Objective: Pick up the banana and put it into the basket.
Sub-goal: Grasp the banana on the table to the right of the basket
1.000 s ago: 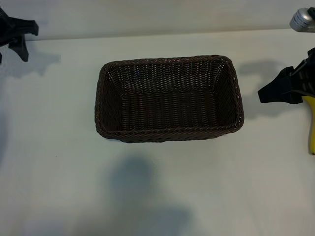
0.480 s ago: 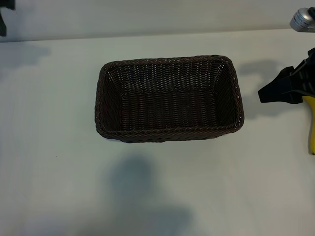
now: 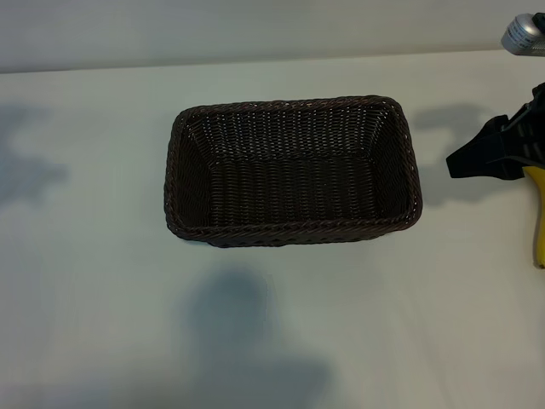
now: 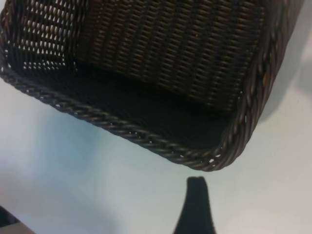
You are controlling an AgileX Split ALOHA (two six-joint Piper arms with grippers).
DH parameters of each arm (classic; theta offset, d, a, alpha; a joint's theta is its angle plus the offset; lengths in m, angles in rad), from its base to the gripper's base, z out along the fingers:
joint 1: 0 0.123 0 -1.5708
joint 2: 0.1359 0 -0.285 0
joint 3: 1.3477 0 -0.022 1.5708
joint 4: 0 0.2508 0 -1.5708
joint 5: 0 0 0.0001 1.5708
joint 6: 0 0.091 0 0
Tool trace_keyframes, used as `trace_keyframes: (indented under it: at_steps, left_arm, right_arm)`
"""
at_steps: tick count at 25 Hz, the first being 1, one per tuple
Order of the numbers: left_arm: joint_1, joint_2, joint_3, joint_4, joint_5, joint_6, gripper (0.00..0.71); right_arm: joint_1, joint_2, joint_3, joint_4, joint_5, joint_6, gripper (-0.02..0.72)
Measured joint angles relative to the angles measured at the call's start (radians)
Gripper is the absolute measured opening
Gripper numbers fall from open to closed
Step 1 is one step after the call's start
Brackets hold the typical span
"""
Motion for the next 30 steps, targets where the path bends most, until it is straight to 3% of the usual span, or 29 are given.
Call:
trace_keyframes:
  at_steps: [7,15,22,30]
  left_arm:
    - [0.0,-0.293,0.305,0.001,-0.018,0.013,0.563]
    - [0.0,-0.624,0.574,0.001,-0.082,0.013,0.563]
    - [0.0,-0.825,0.705,0.001,-0.114,0.013,0.563]
    - [0.0,-0.892,0.709,0.001,-0.124,0.013,0.563]
  right_arm:
    - [0.0,0.0,0.0,0.0,0.0,0.0,0.586]
    - [0.0,0.0,0.0,0.0,0.0,0.002,0.586]
    - [0.0,0.0,0.0,0.0,0.0,0.002,0.586]
    - [0.0,0.0,0.0,0.0,0.0,0.002,0.586]
